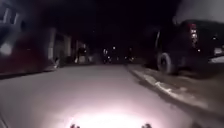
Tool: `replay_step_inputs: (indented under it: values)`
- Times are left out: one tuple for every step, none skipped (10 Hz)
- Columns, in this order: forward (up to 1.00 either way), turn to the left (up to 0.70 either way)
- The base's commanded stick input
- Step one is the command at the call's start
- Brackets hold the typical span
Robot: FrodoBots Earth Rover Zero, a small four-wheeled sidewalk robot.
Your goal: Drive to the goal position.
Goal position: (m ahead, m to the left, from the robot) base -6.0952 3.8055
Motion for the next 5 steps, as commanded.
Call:
replay_step_inputs:
  values:
    - [1.0,-0.05]
    - [1.0,-0.24]
    - [1.0,-0.36]
    - [1.0,-0.15]
    - [1.0,0.0]
